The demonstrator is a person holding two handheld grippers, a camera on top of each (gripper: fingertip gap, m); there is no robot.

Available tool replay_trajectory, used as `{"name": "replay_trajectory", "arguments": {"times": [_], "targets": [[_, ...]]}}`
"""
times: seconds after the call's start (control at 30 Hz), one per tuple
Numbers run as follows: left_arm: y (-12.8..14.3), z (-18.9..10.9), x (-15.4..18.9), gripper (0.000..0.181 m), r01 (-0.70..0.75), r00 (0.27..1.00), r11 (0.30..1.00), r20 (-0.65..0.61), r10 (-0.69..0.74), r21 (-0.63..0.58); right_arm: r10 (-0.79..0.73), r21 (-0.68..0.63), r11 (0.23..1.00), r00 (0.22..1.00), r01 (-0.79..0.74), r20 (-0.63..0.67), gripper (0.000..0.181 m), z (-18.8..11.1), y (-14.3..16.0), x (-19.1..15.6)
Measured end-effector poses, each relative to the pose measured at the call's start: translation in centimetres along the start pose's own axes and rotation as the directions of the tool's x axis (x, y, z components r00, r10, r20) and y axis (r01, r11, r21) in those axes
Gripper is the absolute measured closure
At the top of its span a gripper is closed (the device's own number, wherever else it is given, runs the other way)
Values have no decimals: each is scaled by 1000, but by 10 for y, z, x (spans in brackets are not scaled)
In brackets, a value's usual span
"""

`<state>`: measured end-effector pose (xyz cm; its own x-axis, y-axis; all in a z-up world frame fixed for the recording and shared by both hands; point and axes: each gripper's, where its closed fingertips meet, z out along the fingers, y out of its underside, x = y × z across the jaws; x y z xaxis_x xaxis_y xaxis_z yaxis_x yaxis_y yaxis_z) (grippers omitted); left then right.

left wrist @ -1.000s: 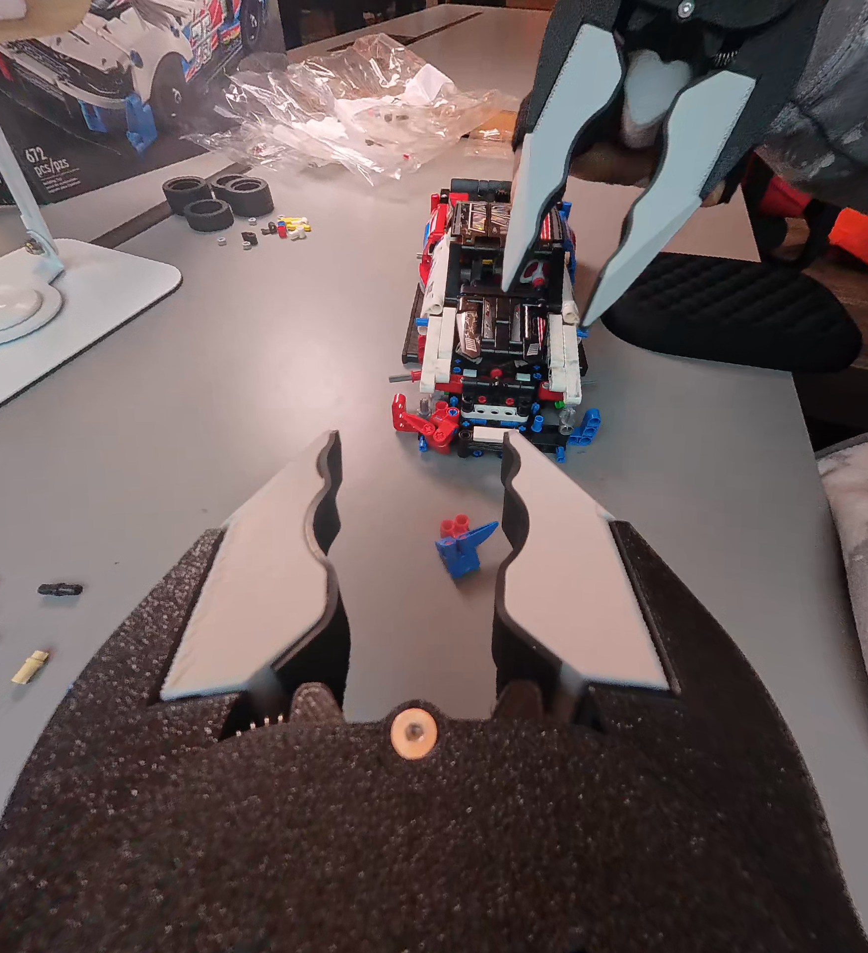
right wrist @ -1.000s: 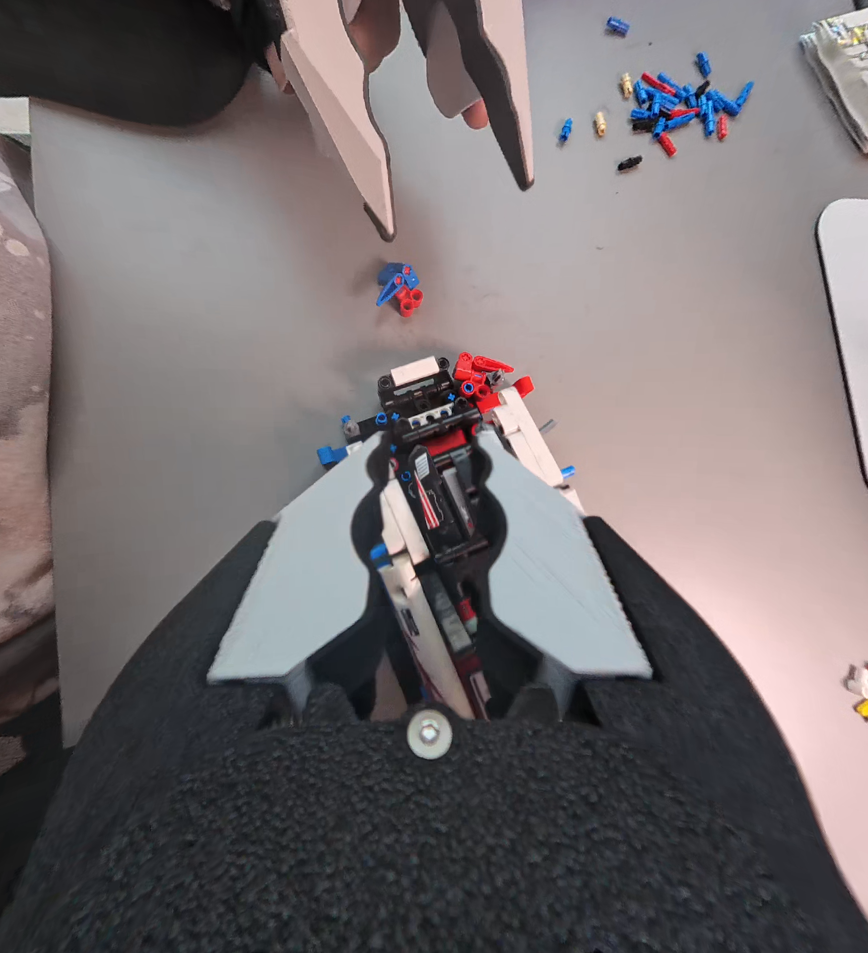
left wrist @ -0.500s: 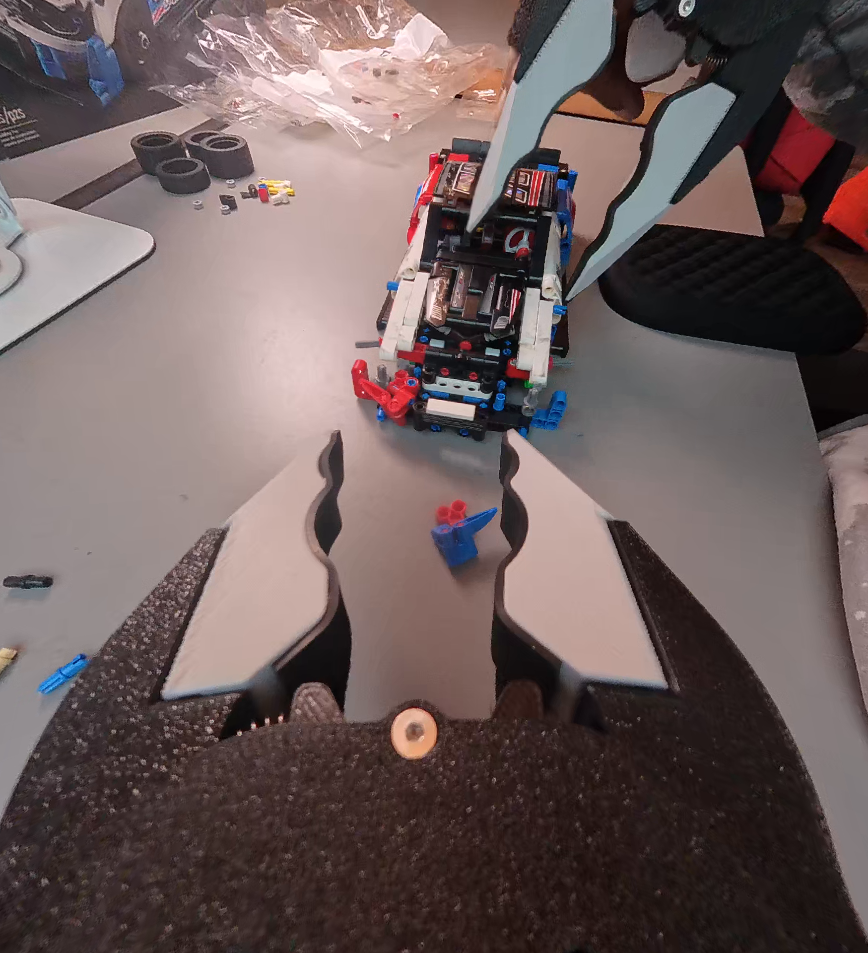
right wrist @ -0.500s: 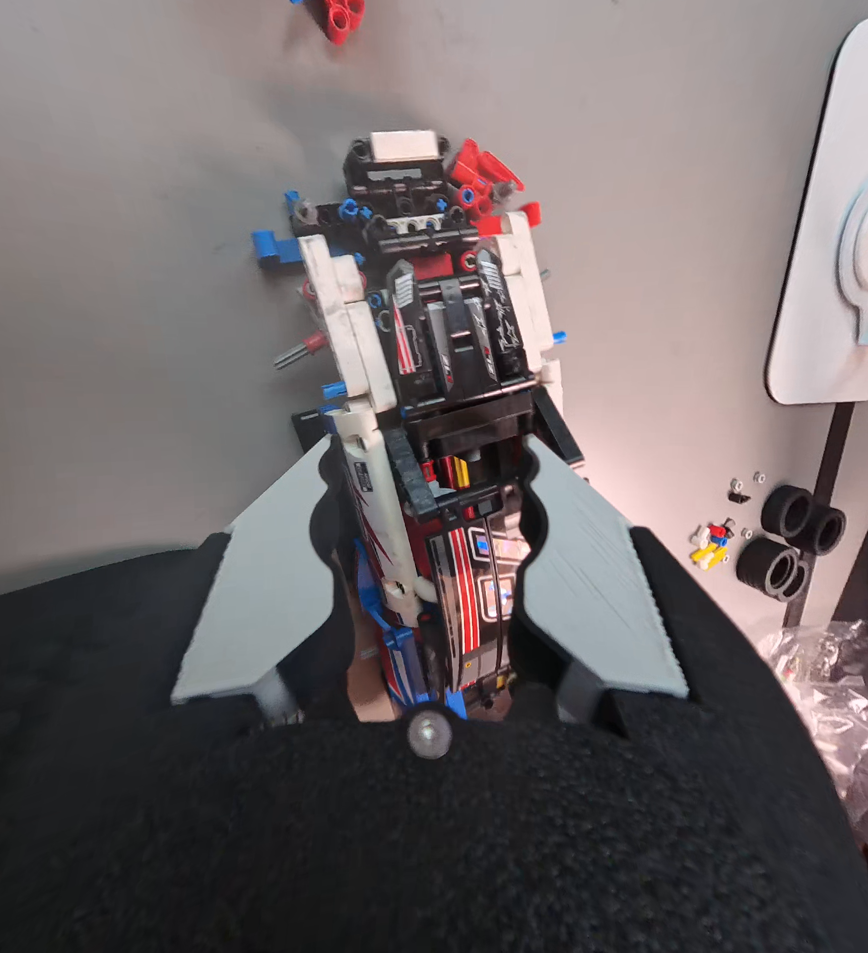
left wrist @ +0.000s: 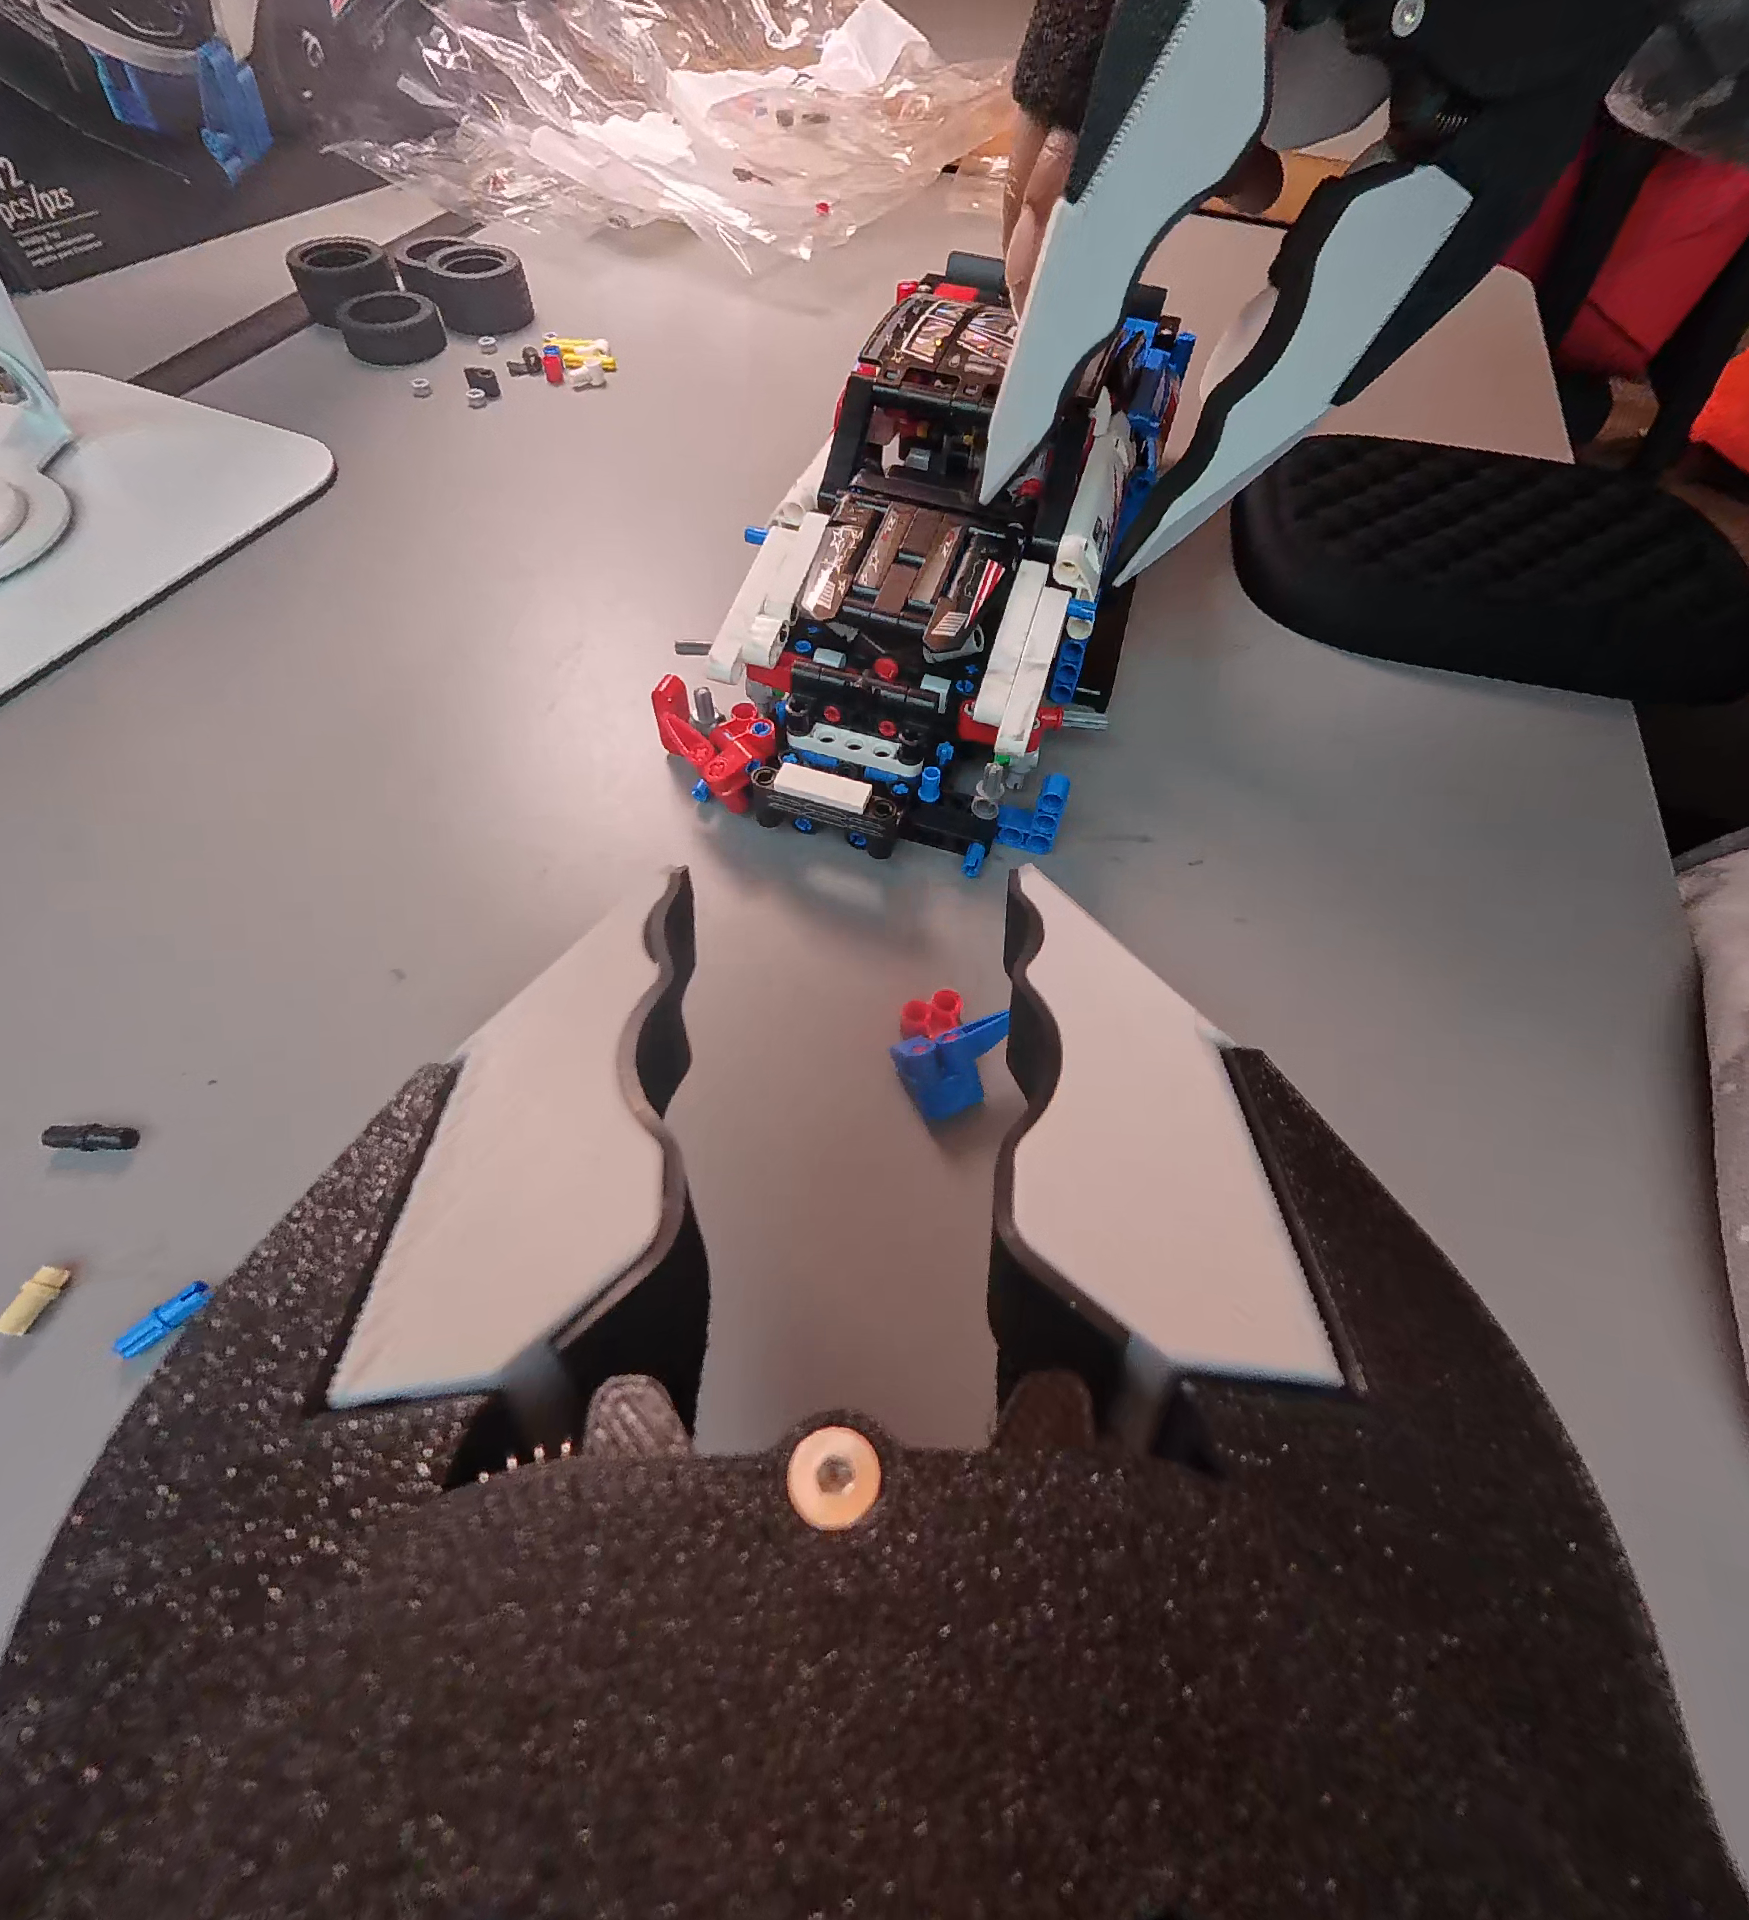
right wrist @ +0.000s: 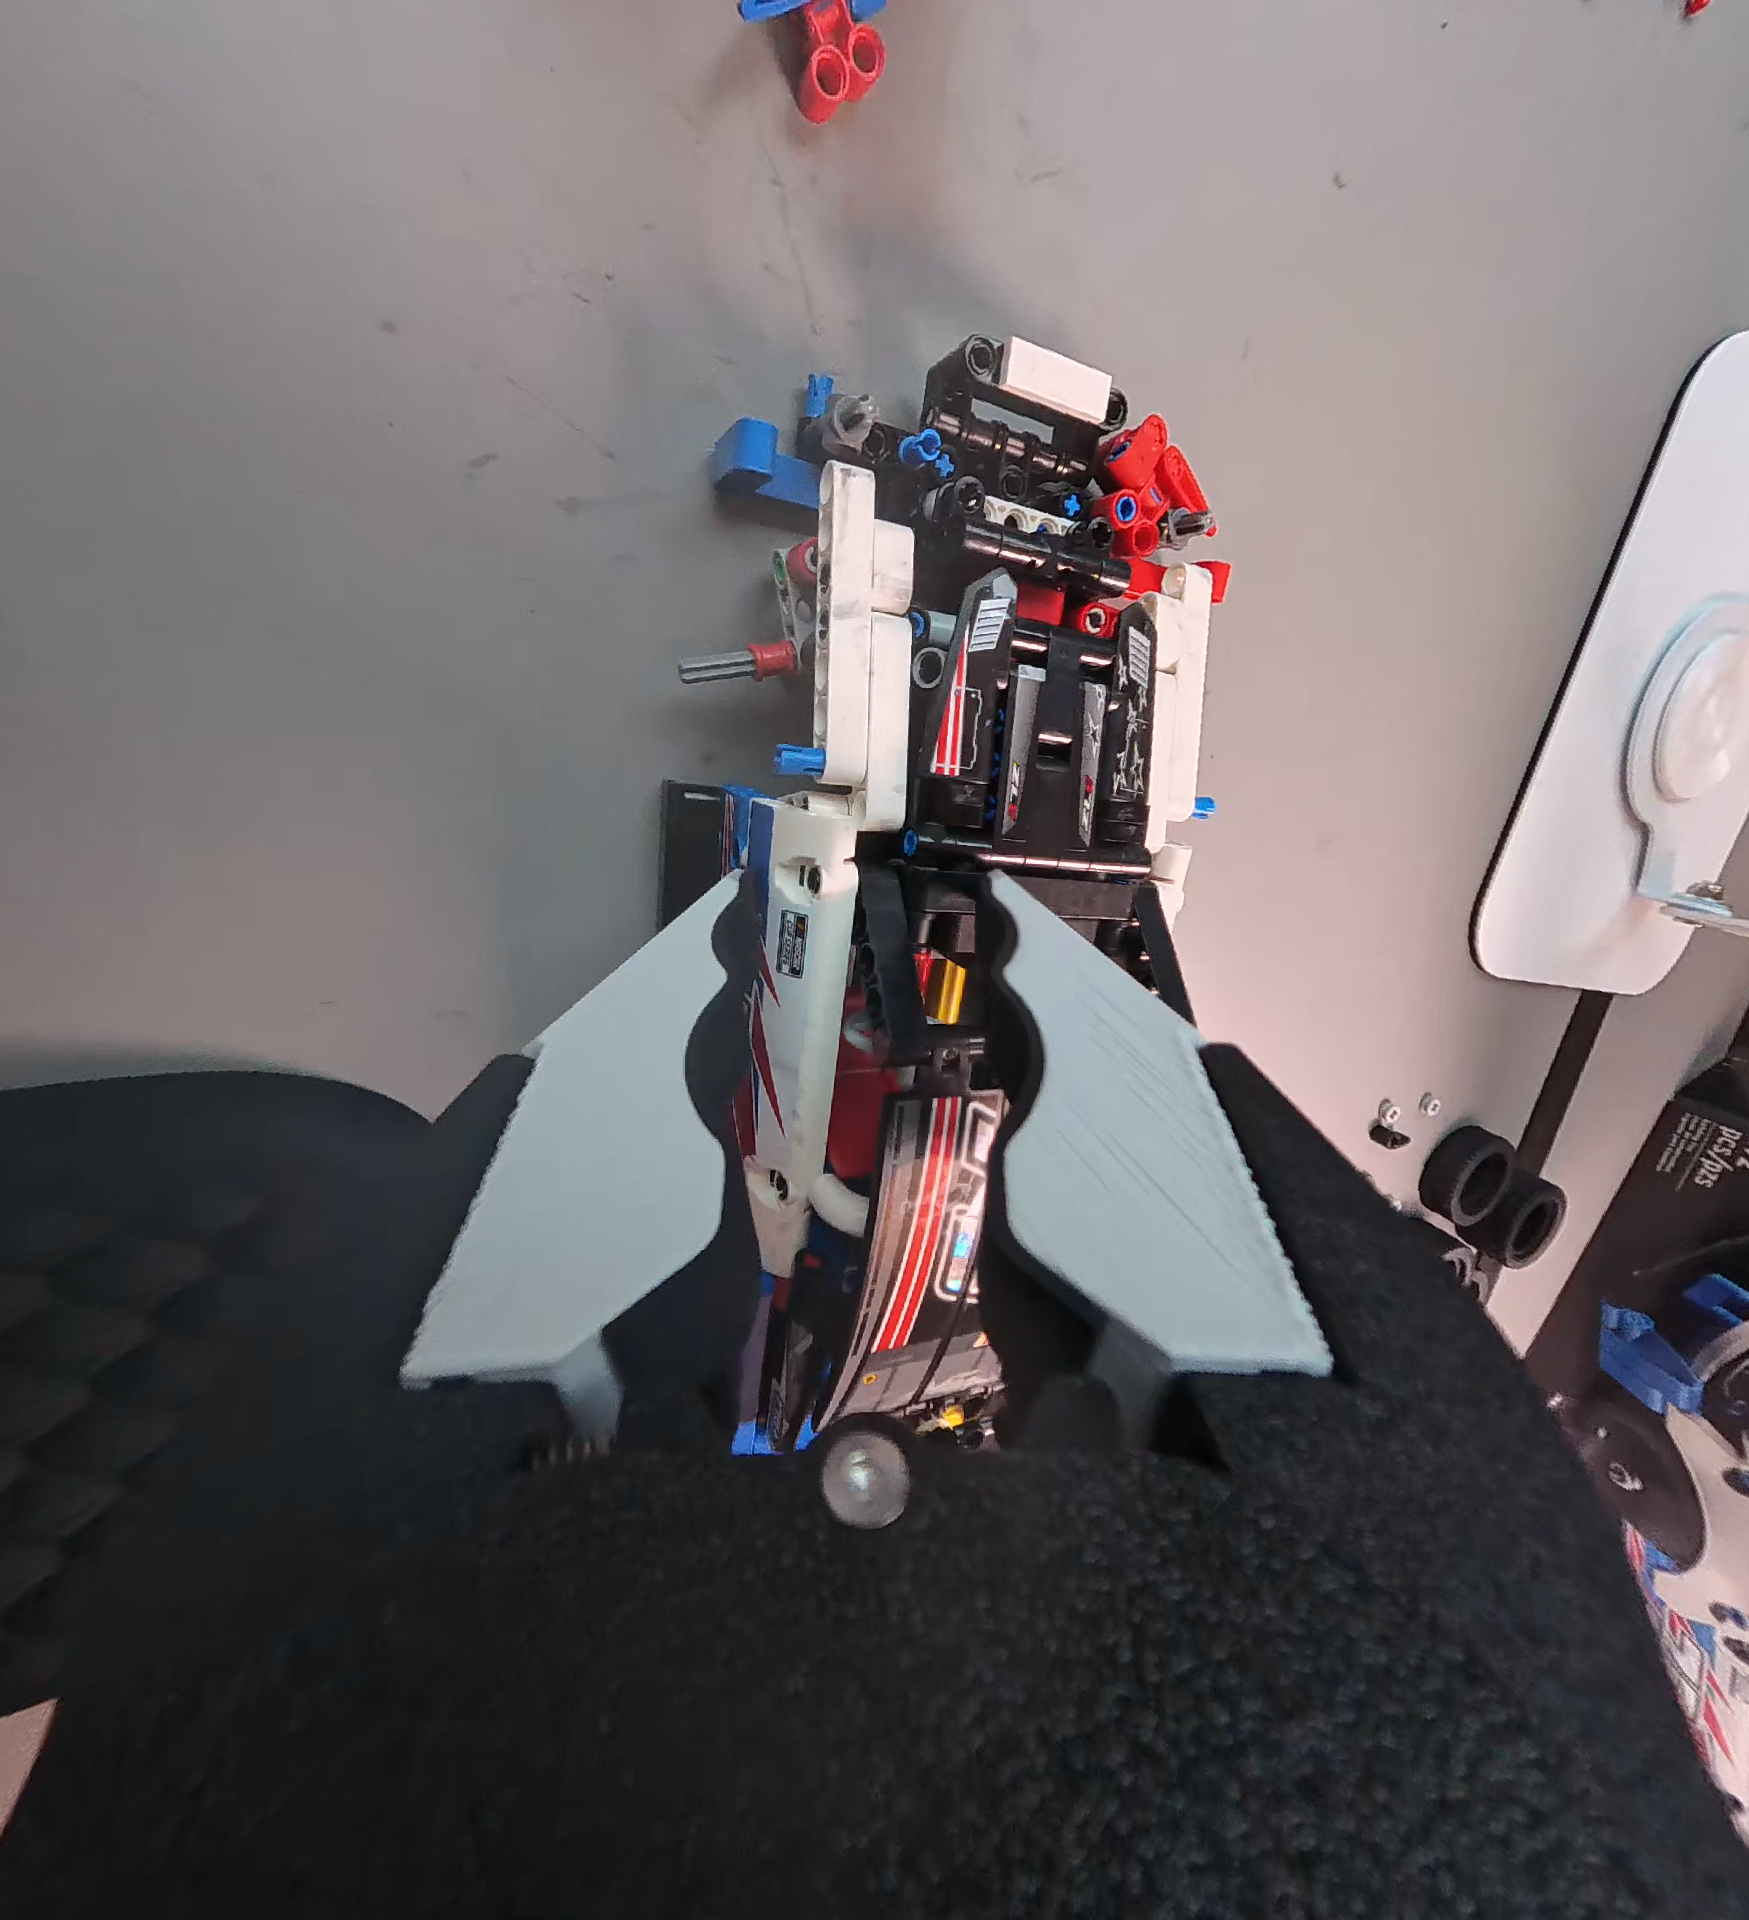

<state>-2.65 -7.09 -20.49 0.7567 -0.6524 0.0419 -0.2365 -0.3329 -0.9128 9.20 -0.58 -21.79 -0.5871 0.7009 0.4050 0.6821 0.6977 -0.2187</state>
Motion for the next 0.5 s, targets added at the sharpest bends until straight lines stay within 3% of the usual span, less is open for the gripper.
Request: {"name": "replay_trajectory", "arguments": {"times": [0.03,0.13,0.23,0.37,0.5], "targets": [[0,0,0,122,1,1000,1000,-1,-1,0,6,6,1000,1000,-6,0,142,-1,0,0],[0,0,0,122,4,1000,1000,-1,-4,-1,94,-3,996,996,-94,3,109,-11,6,9],[1,0,-1,122,6,1000,1000,-2,-6,-2,228,-118,968,972,-221,53,73,-8,34,11],[3,-1,-3,122,1,1000,1000,7,-1,-13,199,-233,955,979,-183,43,72,7,64,17],[6,-3,-9,123,-2,1000,1000,24,2,-29,107,-209,974,990,-86,90,73,13,63,23]]}}
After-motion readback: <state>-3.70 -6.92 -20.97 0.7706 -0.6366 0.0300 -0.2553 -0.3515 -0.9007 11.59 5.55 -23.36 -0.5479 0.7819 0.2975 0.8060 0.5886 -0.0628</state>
